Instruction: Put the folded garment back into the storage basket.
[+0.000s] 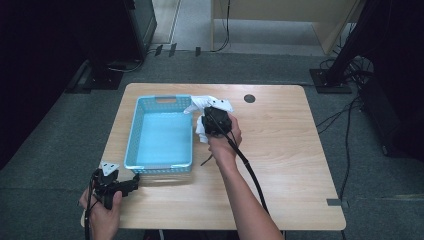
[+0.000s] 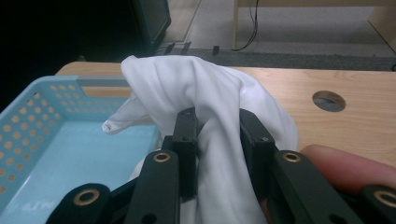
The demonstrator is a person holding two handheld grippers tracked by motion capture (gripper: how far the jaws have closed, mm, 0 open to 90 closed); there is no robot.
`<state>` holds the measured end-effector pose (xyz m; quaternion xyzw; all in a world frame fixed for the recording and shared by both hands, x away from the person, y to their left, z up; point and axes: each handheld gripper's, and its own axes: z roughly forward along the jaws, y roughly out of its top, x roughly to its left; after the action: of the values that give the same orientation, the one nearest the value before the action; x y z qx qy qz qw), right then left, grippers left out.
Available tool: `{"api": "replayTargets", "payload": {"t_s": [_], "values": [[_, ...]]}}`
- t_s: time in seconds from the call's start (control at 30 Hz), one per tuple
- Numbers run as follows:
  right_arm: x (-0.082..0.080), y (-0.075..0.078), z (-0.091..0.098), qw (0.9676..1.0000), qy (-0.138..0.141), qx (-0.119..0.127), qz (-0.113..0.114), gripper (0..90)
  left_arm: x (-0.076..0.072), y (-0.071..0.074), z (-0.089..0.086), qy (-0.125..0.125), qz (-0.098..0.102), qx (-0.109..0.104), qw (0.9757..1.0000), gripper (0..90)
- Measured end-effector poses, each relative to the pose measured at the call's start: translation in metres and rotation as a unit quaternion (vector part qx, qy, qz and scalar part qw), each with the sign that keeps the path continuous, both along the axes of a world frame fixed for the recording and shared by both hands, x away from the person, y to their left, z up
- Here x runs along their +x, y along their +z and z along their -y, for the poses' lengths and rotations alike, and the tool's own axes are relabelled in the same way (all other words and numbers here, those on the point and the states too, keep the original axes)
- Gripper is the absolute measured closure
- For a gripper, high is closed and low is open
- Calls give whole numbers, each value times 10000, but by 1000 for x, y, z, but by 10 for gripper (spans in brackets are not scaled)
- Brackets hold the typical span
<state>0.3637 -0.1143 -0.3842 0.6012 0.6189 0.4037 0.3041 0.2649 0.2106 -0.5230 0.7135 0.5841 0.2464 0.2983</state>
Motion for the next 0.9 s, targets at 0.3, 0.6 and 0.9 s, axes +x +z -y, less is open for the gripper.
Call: {"api": "replayTargets", "payload": {"t_s": [0.3, 0.6, 0.9], "values": [[1, 9, -32, 9997, 236, -43, 80, 711, 0, 0, 0, -10, -2, 13, 10000, 0], [3, 12, -61, 9989, 438, -108, 90, 710, 0, 0, 0, -9, -3, 13, 10000, 0], [6, 2, -91, 9981, 604, -135, 5, 710, 0, 0, 0, -9, -3, 13, 10000, 0]]}}
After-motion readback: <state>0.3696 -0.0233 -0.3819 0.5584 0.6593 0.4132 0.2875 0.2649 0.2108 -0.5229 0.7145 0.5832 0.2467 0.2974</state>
